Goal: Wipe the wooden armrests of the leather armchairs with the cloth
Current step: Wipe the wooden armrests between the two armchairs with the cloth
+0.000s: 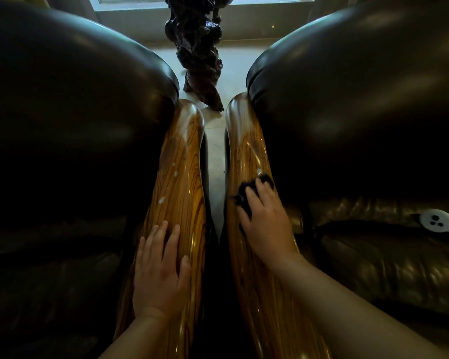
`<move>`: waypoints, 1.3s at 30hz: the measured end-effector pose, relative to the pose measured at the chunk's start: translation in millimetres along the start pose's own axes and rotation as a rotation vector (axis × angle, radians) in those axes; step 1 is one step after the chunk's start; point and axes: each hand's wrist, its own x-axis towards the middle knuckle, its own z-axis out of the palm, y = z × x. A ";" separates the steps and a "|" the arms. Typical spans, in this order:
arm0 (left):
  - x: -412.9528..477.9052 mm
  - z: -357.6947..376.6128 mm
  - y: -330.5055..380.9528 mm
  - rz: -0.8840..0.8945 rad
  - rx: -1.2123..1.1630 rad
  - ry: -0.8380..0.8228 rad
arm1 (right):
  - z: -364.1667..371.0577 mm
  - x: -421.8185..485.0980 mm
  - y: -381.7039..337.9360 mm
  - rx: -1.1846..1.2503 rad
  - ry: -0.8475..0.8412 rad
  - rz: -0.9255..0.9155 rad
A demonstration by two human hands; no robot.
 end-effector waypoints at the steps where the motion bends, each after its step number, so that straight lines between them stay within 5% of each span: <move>1: 0.6 -0.5 0.2 0.000 0.002 -0.001 | -1.5 -11.3 4.1 -0.019 0.002 -0.036; 9: 9.8 -4.0 9.0 -0.018 0.075 -0.011 | -2.2 15.2 -5.3 0.035 -0.006 0.196; 14: 19.3 -0.8 18.6 -0.062 0.056 0.021 | -7.2 -26.5 15.7 0.002 -0.029 -0.065; 20: 20.2 0.6 15.4 -0.089 -0.037 0.078 | -1.8 33.9 9.9 0.046 0.041 0.148; 29: 21.5 0.1 14.8 -0.132 -0.043 0.078 | -8.2 -29.0 24.5 -0.009 -0.018 -0.115; 39: 22.6 2.4 14.3 -0.112 -0.033 0.104 | -38.8 15.0 16.3 0.298 -0.014 -0.152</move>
